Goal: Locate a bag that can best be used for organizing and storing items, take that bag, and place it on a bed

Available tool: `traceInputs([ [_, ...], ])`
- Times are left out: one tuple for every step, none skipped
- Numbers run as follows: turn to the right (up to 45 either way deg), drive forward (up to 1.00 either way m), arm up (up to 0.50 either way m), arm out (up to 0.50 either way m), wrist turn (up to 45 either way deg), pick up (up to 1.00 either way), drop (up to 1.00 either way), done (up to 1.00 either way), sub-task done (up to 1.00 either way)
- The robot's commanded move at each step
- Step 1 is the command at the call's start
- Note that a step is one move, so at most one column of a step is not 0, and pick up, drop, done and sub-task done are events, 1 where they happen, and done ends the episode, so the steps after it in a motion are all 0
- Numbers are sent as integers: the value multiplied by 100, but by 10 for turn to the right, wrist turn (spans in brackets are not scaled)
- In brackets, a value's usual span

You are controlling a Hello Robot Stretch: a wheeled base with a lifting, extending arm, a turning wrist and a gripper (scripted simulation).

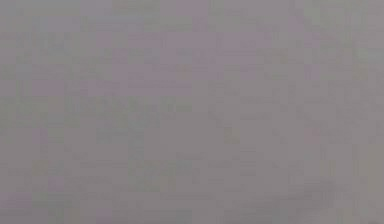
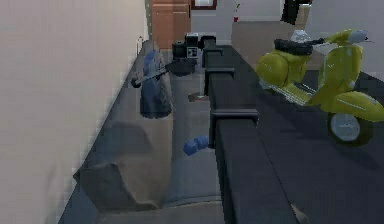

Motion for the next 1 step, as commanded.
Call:
traceInputs([
  [0, 0, 0, 0, -450, 0, 0, 0, 0],
])
